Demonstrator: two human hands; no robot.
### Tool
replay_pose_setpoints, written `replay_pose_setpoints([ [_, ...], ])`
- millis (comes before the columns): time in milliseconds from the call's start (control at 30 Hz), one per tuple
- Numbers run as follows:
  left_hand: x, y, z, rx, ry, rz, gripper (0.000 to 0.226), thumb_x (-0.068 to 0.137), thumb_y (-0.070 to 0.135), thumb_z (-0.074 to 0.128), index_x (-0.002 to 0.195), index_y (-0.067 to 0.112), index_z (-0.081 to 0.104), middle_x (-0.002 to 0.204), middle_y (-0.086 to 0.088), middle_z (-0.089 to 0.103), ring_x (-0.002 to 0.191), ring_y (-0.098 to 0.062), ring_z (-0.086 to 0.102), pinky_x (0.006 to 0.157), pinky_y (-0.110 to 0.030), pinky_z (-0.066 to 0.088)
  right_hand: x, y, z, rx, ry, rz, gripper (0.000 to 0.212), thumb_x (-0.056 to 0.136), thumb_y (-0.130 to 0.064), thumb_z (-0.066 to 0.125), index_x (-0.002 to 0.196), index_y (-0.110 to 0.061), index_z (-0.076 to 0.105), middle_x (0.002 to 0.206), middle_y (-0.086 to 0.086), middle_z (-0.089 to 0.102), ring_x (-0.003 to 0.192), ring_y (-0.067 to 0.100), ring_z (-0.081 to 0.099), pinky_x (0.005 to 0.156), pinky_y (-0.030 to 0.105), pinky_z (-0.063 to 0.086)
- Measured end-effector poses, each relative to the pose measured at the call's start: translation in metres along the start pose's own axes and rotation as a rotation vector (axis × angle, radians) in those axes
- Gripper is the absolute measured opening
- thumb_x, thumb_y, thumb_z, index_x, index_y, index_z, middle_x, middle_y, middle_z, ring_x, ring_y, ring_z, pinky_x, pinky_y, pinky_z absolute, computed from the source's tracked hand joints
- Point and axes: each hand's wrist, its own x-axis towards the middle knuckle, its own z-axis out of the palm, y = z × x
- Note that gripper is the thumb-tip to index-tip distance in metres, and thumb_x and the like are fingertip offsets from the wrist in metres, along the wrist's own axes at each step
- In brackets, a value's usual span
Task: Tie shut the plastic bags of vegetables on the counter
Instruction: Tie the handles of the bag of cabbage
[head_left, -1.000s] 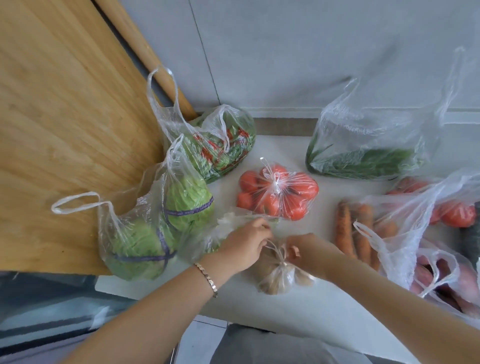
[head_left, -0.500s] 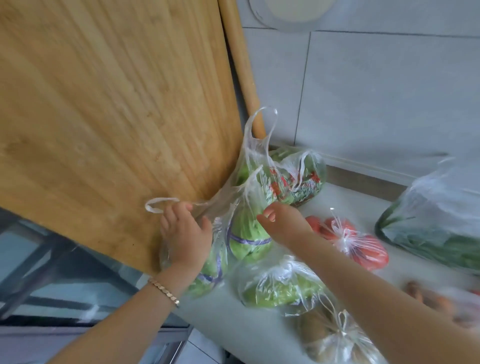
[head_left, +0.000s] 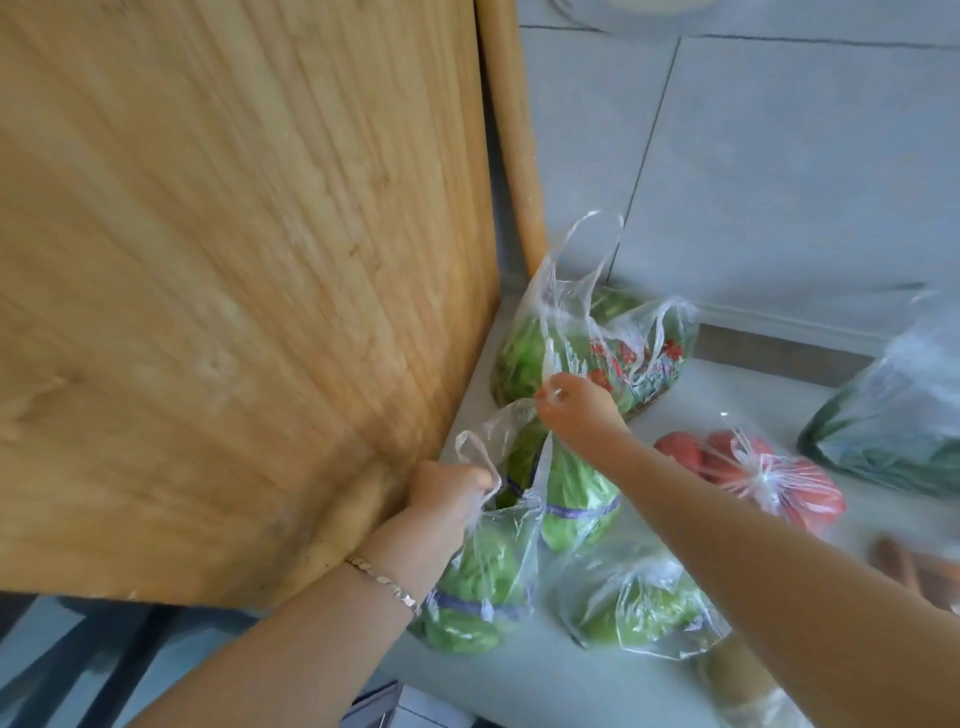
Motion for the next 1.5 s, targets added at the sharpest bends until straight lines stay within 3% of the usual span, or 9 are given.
replay_pose_setpoints([
  [233, -0.024, 0.018, -0.023, 0.065, -0.392, -0.169, 0.021, 0.086, -0.003, 0.051, 0.065, 0.0, 0.053, 0.053, -0.007, 0.052, 0.044, -0.01, 0.049, 0.035, -0.014, 0.04, -0.031, 0.007, -0.031, 0.172, 0.127, -0.106, 0.039, 0.096, -0.029, 0.036, 0.068, -0.004, 0.046, 0.059, 0.001, 0.035, 0.051, 0.013, 0.032, 0.044, 0.022, 0.026],
  [333, -0.03, 0.027, -0.02, -0.022, -0.242, 0.052, 0.027, 0.089, 0.009, 0.049, 0.062, 0.008, 0.049, 0.061, -0.005, 0.051, 0.059, -0.017, 0.051, 0.063, -0.025, 0.047, -0.043, 0.006, -0.045, 0.254, 0.204, -0.156, 0.043, 0.096, -0.027, 0.037, 0.069, 0.004, 0.051, 0.077, 0.001, 0.047, 0.073, 0.012, 0.045, 0.067, 0.022, 0.034],
  [433, -0.041, 0.038, -0.021, -0.015, -0.033, 0.38, 0.031, 0.088, 0.018, 0.046, 0.058, 0.014, 0.042, 0.063, 0.002, 0.044, 0.062, -0.014, 0.042, 0.066, -0.029, 0.035, -0.058, 0.005, -0.059, 0.401, 0.245, -0.178, 0.029, 0.096, -0.024, 0.041, 0.095, -0.005, 0.063, 0.105, -0.002, 0.053, 0.1, 0.009, 0.048, 0.092, 0.021, 0.032],
  [567, -0.063, 0.048, -0.015, -0.096, -0.1, 0.534, 0.027, 0.094, 0.02, 0.043, 0.07, 0.02, 0.056, 0.088, 0.005, 0.065, 0.095, -0.013, 0.059, 0.085, -0.025, 0.037, -0.071, 0.005, -0.071, 0.684, 0.201, -0.185, 0.033, 0.097, -0.029, 0.038, 0.097, -0.019, 0.069, 0.097, 0.002, 0.067, 0.093, 0.011, 0.058, 0.088, 0.02, 0.041],
  [733, -0.074, 0.044, -0.005, 0.056, -0.143, 0.744, 0.02, 0.096, 0.029, 0.039, 0.093, 0.021, 0.058, 0.103, 0.009, 0.059, 0.089, 0.008, 0.05, 0.066, 0.003, 0.035, -0.089, 0.012, -0.07, 0.793, 0.384, -0.244, 0.044, 0.098, -0.025, 0.034, 0.075, -0.008, 0.067, 0.081, 0.004, 0.068, 0.081, 0.016, 0.058, 0.08, 0.023, 0.045],
  [967, -0.057, 0.041, -0.008, 0.096, -0.241, 0.919, 0.021, 0.098, 0.016, 0.032, 0.086, 0.03, 0.043, 0.092, 0.008, 0.047, 0.093, -0.006, 0.066, 0.078, -0.02, 0.045, -0.081, 0.032, -0.064, 0.812, 0.235, -0.343, 0.026, 0.096, -0.023, 0.034, 0.08, -0.026, 0.054, 0.073, 0.001, 0.053, 0.066, 0.017, 0.052, 0.07, 0.027, 0.045],
  [1133, -0.055, 0.038, 0.007, 0.187, -0.317, 0.941, 0.036, 0.099, 0.011, 0.032, 0.108, 0.037, 0.054, 0.089, 0.011, 0.059, 0.074, 0.002, 0.066, 0.071, -0.008, 0.048, -0.064, 0.03, -0.054, 0.614, 0.126, -0.205, 0.042, 0.097, -0.009, 0.036, 0.092, -0.046, 0.055, 0.085, -0.011, 0.042, 0.084, 0.009, 0.044, 0.088, 0.03, 0.041],
  [1300, -0.047, 0.039, 0.02, 0.167, -0.3, 0.816, 0.033, 0.096, 0.005, 0.037, 0.112, 0.019, 0.063, 0.051, 0.009, 0.046, 0.047, -0.002, 0.038, 0.055, -0.011, 0.036, -0.049, 0.018, -0.037, 0.755, 0.088, 0.052, 0.013, 0.083, -0.009, 0.064, 0.092, -0.013, 0.072, 0.048, -0.016, 0.055, 0.045, 0.0, 0.045, 0.056, 0.017, 0.04],
  [1500, -0.045, 0.033, 0.031, 0.191, -0.341, 0.815, 0.029, 0.096, 0.005, 0.04, 0.116, 0.012, 0.06, 0.062, 0.001, 0.04, 0.053, 0.0, 0.039, 0.058, -0.012, 0.035, -0.049, 0.015, -0.015, 0.818, 0.042, 0.121, 0.01, 0.08, -0.013, 0.067, 0.088, -0.011, 0.073, 0.045, -0.012, 0.053, 0.04, -0.001, 0.044, 0.045, 0.009, 0.037],
])
